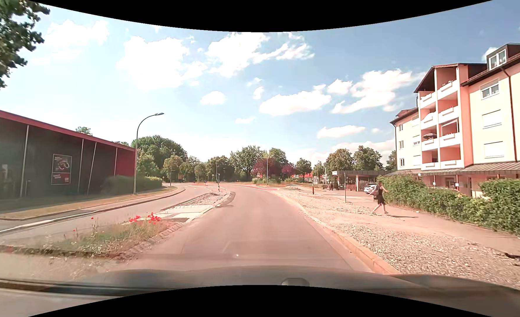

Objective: Follow the waypoints while adhering to traffic rules and regulations

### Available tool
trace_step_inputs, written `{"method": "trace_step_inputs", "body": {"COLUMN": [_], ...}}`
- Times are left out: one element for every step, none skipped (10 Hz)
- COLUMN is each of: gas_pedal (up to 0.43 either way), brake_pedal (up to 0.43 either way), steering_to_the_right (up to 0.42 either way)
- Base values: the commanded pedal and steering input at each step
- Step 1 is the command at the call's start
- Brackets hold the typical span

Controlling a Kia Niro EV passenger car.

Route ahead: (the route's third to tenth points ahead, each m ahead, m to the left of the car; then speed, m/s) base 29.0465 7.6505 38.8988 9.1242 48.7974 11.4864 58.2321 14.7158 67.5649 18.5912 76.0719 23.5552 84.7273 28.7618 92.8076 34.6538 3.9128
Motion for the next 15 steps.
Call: {"method": "trace_step_inputs", "body": {"gas_pedal": [0.488, 0.398, 0.319, 0.319, 0.319, 0.319, 0.319, 0.319, 0.319, 0.319, 0.319, 0.319, 0.319, 0.319, 0.319], "brake_pedal": [0.0, 0.0, 0.0, 0.0, 0.0, 0.0, 0.0, 0.0, 0.0, 0.0, 0.0, 0.0, 0.0, 0.0, 0.0], "steering_to_the_right": [-0.02, -0.02, -0.02, -0.02, -0.02, -0.02, -0.02, -0.02, -0.02, -0.018, -0.017, -0.016, -0.016, -0.016, -0.016]}}
